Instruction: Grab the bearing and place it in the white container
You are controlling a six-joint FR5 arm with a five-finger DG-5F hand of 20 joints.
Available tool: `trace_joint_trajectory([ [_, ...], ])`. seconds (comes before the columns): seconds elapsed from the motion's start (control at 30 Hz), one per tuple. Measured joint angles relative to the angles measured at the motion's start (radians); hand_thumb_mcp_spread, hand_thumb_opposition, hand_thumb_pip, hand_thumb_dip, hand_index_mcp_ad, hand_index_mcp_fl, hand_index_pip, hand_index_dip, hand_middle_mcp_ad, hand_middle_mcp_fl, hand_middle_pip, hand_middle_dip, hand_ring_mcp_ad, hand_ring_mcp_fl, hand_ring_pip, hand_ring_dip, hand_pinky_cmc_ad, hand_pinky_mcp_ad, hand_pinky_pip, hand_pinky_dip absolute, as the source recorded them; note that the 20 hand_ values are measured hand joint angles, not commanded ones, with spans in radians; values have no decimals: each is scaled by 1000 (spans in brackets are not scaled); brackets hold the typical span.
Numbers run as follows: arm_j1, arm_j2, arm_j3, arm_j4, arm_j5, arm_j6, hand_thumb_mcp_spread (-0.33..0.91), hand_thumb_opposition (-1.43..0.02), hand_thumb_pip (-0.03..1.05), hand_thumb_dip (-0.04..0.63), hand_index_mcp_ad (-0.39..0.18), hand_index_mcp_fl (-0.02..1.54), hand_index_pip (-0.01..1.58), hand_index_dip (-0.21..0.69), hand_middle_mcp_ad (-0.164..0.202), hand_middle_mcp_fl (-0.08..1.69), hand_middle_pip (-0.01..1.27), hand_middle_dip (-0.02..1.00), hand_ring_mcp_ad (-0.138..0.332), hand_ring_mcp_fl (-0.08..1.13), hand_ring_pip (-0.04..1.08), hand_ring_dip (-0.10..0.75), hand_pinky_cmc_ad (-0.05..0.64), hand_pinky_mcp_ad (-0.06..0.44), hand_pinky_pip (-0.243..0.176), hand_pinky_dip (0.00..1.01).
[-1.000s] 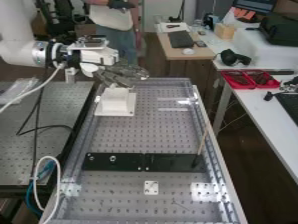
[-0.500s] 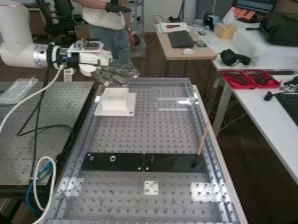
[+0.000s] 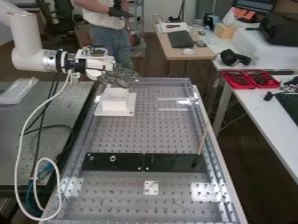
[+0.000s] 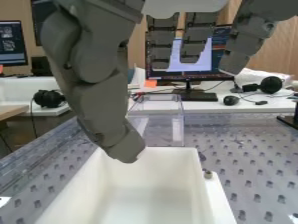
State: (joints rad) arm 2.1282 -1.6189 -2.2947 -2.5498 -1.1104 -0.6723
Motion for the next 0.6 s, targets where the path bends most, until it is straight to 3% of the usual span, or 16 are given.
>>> trace_joint_trajectory([
  [0.37, 12, -94, 6, 4, 69, 70, 623, -974, 559, 346, -237, 279, 1407, 216, 63, 42, 140, 206, 98, 2, 103, 96, 372, 279, -59, 195],
  [0.5, 15, -111, 22, -60, 74, 105, 550, -838, 607, 356, -223, 37, 1269, 211, 63, 23, 143, 206, 99, 2, 103, 93, 375, 279, -59, 187],
  [0.6, 16, -110, 25, -72, 72, 112, 518, -820, 627, 356, -204, 138, 1206, 216, 65, 23, 136, 206, 96, 0, 94, 93, 375, 279, -59, 183],
])
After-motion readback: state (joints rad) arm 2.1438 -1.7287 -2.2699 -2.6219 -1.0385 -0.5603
